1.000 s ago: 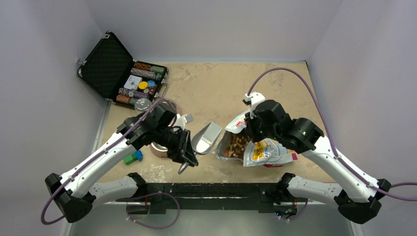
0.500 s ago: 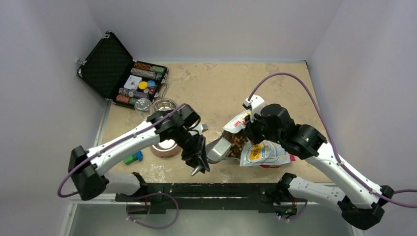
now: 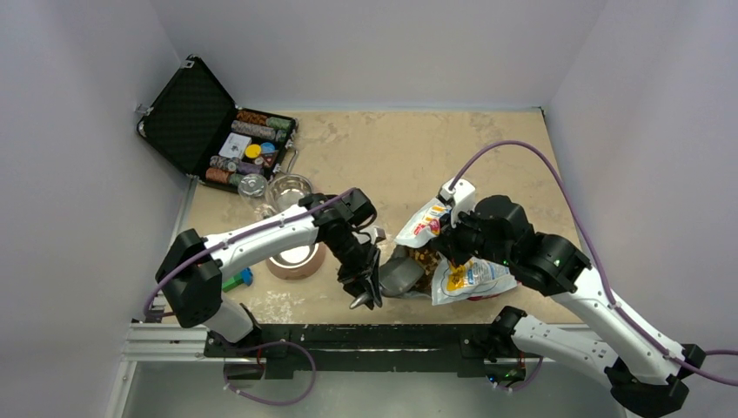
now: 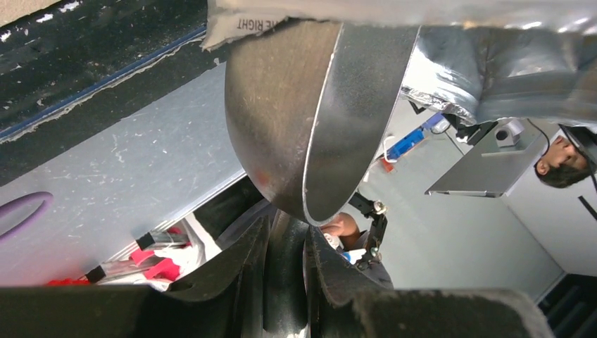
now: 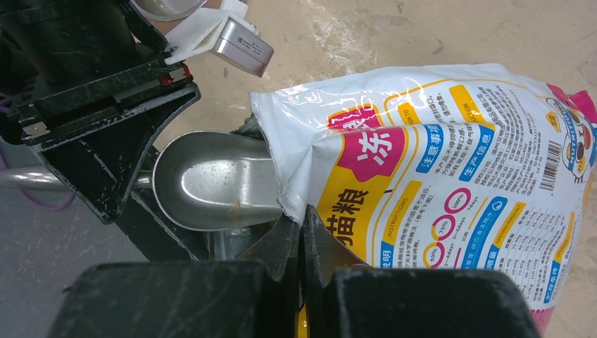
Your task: Serve the pet food
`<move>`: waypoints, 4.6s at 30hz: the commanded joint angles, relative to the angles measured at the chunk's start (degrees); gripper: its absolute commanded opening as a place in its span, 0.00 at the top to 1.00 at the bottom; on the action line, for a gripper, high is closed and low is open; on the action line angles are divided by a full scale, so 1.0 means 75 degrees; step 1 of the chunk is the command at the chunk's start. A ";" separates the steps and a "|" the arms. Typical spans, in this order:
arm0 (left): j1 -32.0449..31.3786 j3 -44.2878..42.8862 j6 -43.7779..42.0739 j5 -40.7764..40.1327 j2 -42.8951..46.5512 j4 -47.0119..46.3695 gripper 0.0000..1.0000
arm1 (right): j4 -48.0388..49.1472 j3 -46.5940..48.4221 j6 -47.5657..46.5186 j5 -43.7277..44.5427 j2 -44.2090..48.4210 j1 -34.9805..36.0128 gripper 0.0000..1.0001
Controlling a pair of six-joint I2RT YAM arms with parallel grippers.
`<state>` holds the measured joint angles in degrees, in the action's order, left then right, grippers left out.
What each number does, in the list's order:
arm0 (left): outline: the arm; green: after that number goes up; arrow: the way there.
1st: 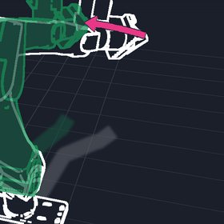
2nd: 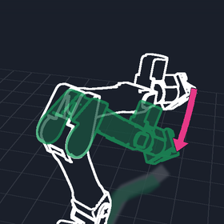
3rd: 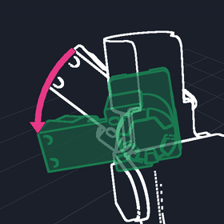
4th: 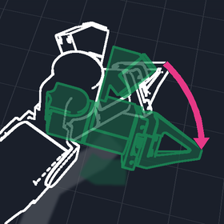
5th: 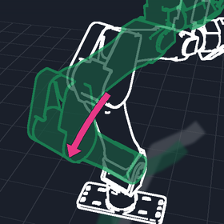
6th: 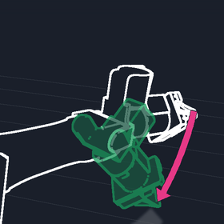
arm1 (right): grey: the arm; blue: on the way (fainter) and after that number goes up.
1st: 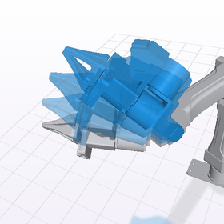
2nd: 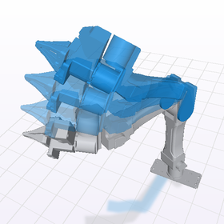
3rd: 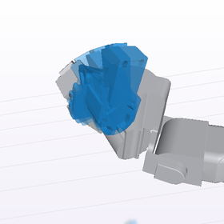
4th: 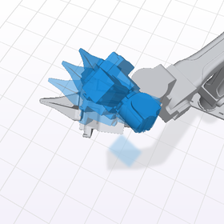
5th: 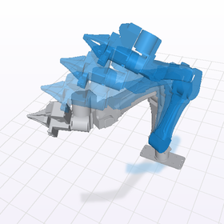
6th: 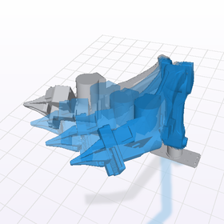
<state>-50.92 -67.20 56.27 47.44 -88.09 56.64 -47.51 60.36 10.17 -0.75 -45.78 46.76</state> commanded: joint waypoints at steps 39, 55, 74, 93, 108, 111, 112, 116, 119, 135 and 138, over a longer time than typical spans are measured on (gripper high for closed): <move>0.0147 0.1724 0.0606 -0.0414 0.0391 -0.6550 1.00 | 0.0570 0.0402 0.1513 0.2376 0.0736 0.0163 1.00; 0.0561 0.3046 0.2505 0.0944 0.0328 -0.9854 1.00 | 0.0525 0.0558 0.1851 0.2763 0.0597 0.0160 1.00; 0.0713 0.3582 0.2325 0.0894 0.1448 -0.9469 1.00 | 0.0327 0.0773 0.1970 0.2975 0.0655 0.0163 1.00; 0.0867 0.4859 0.2151 0.0886 0.3670 -0.8068 1.00 | 0.0187 0.0777 0.2326 0.3350 0.0786 0.0163 1.00; 0.1460 0.4726 0.2302 0.0303 0.5778 -0.5940 1.00 | -0.0151 0.0872 0.2604 0.3962 0.0916 0.0163 1.00; 0.1591 0.4553 0.2181 -0.0005 0.6147 -0.5270 1.00 | -0.0179 0.0918 0.2605 0.4023 0.0936 0.0163 1.00; 0.1669 0.4537 0.2205 -0.0134 0.6291 -0.5140 1.00 | -0.0181 0.0938 0.2599 0.4026 0.0952 0.0163 1.00; 0.1880 0.4412 0.2190 -0.0523 0.6691 -0.4553 1.00 | -0.0238 0.0974 0.2574 0.4066 0.0972 0.0163 1.00; 0.1945 0.4392 0.2212 -0.0818 0.7031 -0.4360 1.00 | -0.0300 0.0984 0.2558 0.4166 0.0987 0.0163 1.00; 0.1960 0.4303 0.3694 -0.4597 0.8654 -0.2935 1.00 | -0.0200 0.1018 0.2184 0.3846 0.1119 0.0163 1.00; 0.1955 0.4335 0.3869 -0.5319 0.9057 -0.2416 1.00 | -0.0154 0.1034 0.2042 0.3802 0.1157 0.0163 1.00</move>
<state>-36.49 -31.75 81.97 17.56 -23.79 36.16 -53.58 64.05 27.29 25.85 -39.59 48.05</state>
